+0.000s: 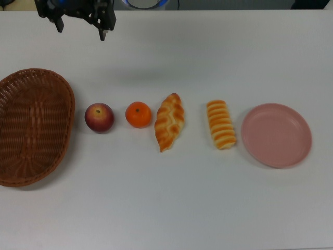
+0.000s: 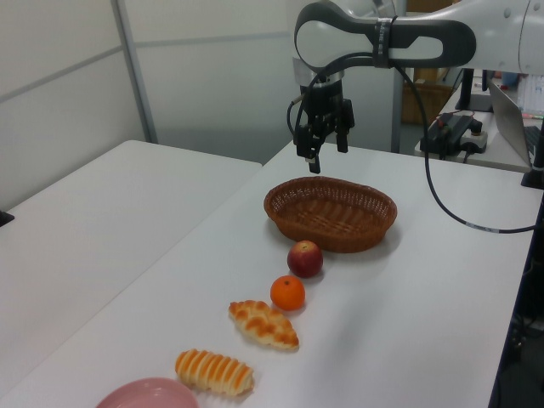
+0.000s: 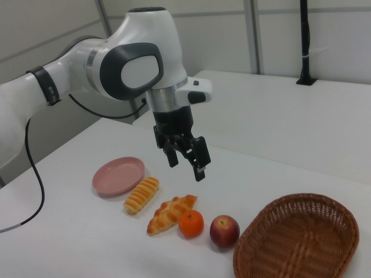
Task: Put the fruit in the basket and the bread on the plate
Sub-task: 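Move the gripper from above the basket down toward the orange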
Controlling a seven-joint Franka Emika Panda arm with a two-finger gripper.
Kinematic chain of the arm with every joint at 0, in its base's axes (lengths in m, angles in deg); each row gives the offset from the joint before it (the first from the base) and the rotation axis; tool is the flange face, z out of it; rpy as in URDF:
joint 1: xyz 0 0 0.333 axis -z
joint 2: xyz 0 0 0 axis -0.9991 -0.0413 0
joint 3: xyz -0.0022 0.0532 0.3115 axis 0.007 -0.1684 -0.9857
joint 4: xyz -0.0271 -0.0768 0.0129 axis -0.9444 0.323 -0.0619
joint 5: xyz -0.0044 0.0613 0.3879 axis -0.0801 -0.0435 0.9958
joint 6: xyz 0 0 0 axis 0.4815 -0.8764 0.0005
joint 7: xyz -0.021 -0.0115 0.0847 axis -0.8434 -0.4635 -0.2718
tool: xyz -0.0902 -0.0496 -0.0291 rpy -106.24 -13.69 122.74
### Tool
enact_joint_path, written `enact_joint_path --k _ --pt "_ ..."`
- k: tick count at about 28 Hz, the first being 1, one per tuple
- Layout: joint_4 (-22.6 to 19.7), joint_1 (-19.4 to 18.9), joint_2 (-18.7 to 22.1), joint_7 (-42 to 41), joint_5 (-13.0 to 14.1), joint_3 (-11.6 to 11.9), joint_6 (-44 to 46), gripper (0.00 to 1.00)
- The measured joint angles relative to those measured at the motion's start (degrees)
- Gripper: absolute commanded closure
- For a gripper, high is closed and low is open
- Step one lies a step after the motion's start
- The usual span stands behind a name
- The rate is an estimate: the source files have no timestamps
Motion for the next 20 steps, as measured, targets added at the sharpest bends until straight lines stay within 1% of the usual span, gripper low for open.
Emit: enact_joint_path --k 11,15,17,20 --pt "-1.8 -1.7 -0.7 0.0 0.1 -0.7 1.6 0.00" --pt "-2.7 -2.6 -2.0 0.0 0.1 -1.1 1.6 0.00" --pt "-3.1 -3.2 -3.3 -0.3 0.0 -1.2 1.6 0.00" --pt "-3.3 -3.5 -5.1 -2.0 0.0 -1.3 -0.7 0.00"
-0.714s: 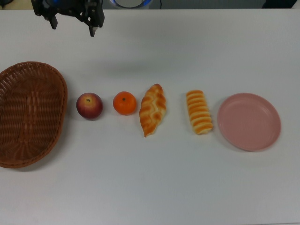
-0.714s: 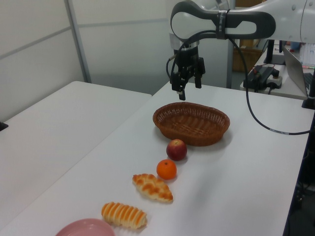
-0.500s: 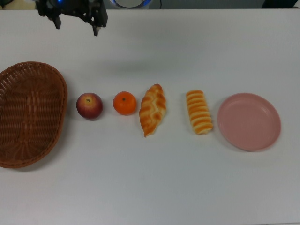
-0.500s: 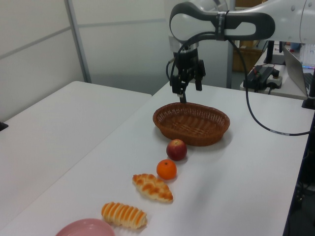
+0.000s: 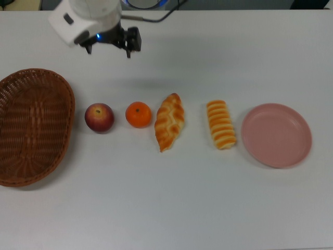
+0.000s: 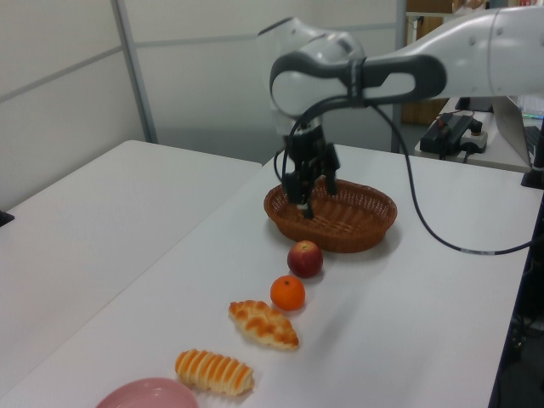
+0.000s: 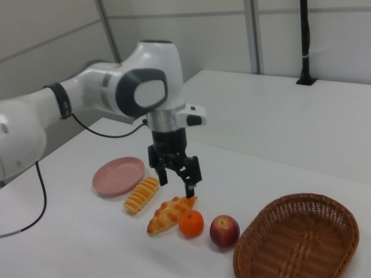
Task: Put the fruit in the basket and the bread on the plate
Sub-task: 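Move the gripper from above the basket down toward the orange, then close the gripper around the orange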
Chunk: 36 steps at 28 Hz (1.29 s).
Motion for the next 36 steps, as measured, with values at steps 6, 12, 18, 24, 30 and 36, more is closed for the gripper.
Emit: enact_joint_path --k 6,12,18,24,30,36 --pt "-3.0 -0.2 -2.0 -6.9 0.0 0.0 -8.9 0.00" --pt "-8.2 -1.5 -2.6 -8.7 0.0 -0.2 -17.3 0.00" --pt "-13.3 -3.3 -3.2 -8.7 0.0 -0.2 -24.6 0.00" --pt "-14.5 -4.6 -5.6 -8.0 -1.9 -0.2 -27.5 0.00" --pt "-14.5 -5.0 -8.5 -5.6 -4.8 -0.2 -30.0 0.00" --pt "-14.5 -5.1 -9.5 -5.5 -5.2 -0.2 -30.3 0.00"
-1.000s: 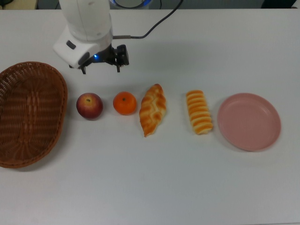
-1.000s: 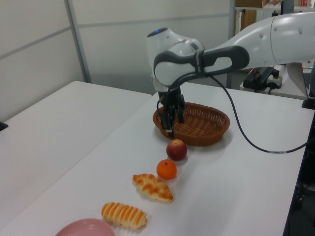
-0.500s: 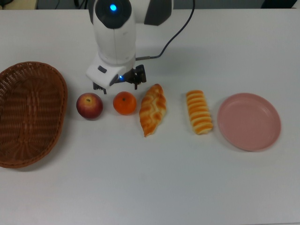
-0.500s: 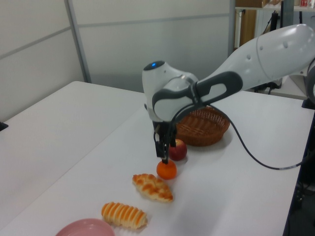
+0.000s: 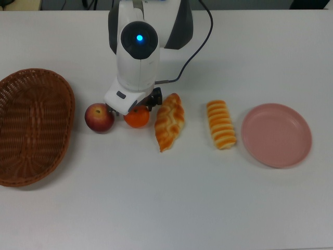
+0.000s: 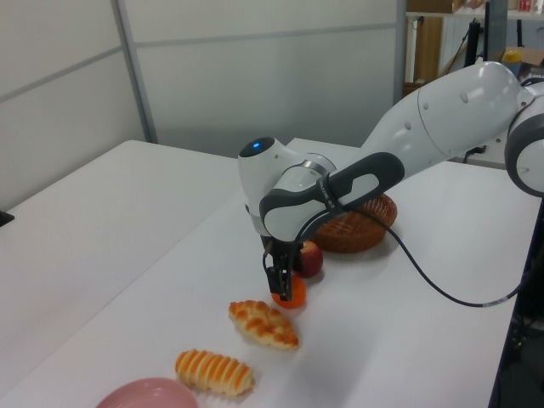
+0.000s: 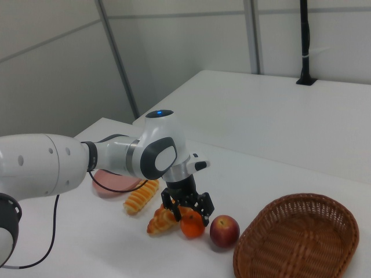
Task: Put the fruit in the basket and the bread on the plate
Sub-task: 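Close the gripper around the orange, then lift the orange and lower it into the wicker basket, release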
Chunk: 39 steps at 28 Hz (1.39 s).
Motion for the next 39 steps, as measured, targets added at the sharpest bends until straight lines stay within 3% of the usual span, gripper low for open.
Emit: enact_joint_path --k 2,6,8,16,21,29,34,39 --pt "0.0 0.0 -0.1 0.0 0.0 0.0 0.0 0.19" --pt "0.0 -0.2 -0.1 0.0 0.0 0.0 0.0 0.78" --pt "0.0 -0.4 -0.1 0.2 0.0 0.0 0.0 0.86" --pt "0.3 -0.6 0.0 4.0 -0.1 0.0 0.0 0.93" --pt "2.0 -0.7 0.6 12.9 0.0 0.0 0.0 0.93" --pt "4.8 0.0 4.2 20.2 0.0 0.7 1.1 0.93" --pt "7.5 2.9 5.8 29.0 0.0 1.3 1.1 0.93" --pt "8.9 7.9 5.9 31.6 -1.2 1.9 1.2 0.93"
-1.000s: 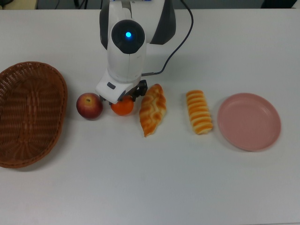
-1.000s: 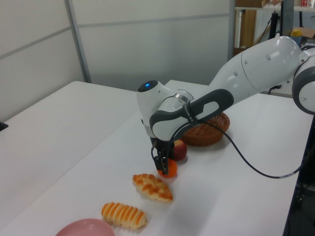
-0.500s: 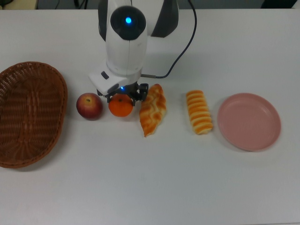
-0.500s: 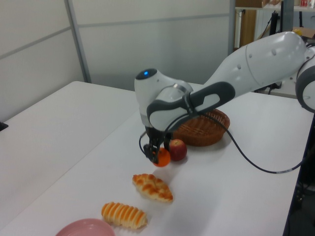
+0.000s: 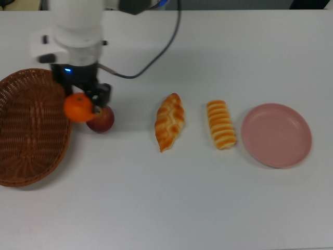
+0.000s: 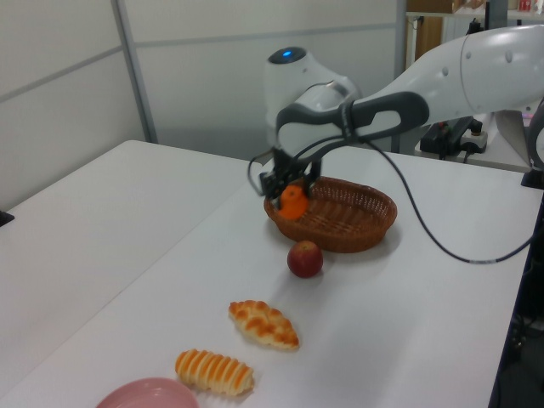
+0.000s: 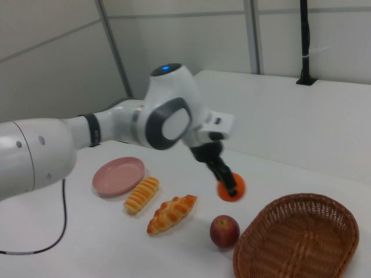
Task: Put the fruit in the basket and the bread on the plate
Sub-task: 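Lift the orange and lower it into the wicker basket, release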
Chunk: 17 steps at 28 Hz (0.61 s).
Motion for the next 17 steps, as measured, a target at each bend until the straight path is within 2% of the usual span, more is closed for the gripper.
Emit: enact_joint_path --k 5,9,11,12,13,15,16,17 --pt "-0.1 5.0 -1.3 -0.6 -1.3 0.1 -0.1 0.92" --pt "0.0 7.8 -3.6 -0.6 -2.4 0.2 -4.2 0.89" --pt "0.0 8.7 -4.6 -0.6 -3.0 0.3 -6.2 0.84" --pt "-0.1 9.1 -5.2 -0.6 -3.4 0.3 -7.1 0.80" --pt "0.0 9.3 -5.9 -0.6 -3.8 0.3 -7.9 0.67" --pt "0.0 9.7 -7.5 -0.6 -4.6 0.3 -9.4 0.59" --pt "0.0 9.8 -8.0 -0.6 -4.8 0.3 -9.7 0.48" --pt "0.0 9.8 -8.4 -0.6 -4.9 0.3 -10.0 0.34"
